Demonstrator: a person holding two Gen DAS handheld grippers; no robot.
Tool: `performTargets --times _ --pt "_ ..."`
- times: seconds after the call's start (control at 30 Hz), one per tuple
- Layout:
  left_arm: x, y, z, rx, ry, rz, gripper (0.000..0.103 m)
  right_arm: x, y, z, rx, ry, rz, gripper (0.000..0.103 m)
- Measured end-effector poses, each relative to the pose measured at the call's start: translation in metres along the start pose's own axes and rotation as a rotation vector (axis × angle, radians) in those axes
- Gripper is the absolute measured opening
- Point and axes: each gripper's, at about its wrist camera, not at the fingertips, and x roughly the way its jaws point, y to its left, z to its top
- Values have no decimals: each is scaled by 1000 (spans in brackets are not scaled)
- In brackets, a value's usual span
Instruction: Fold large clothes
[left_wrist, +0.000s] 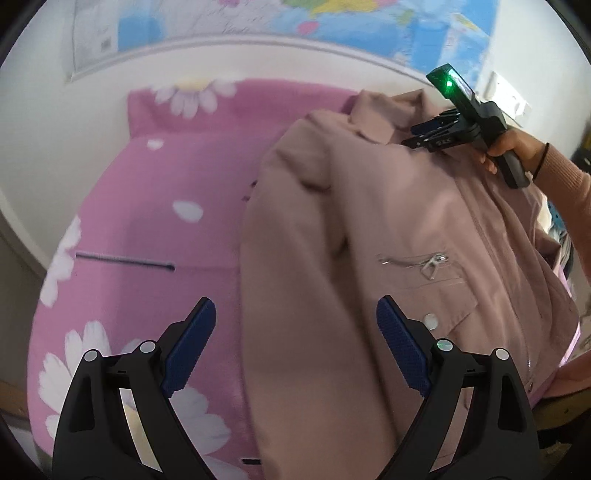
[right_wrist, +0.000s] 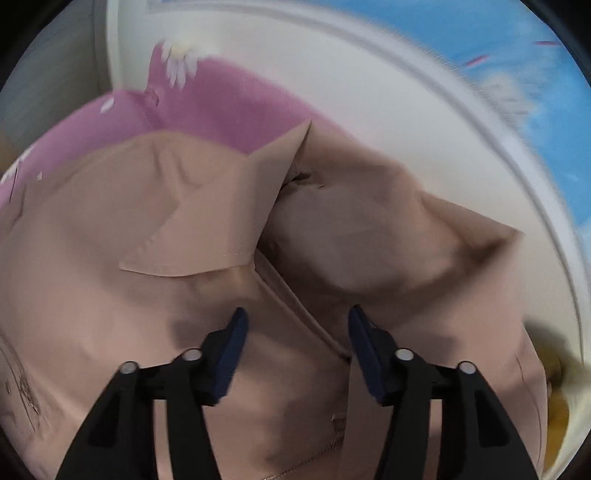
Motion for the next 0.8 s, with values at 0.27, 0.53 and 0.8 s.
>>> performTargets --times 0.27,0.53,0.8 --pt "27 4 2 -15 39 -5 56 18 11 10 -193 118 86 3" --pt "7 -16 3 69 -39 24 82 -32 -33 35 -48 -97 -104 2" --pt "18 -16 -6 44 18 -28 89 2 -36 34 3 -57 -254 16"
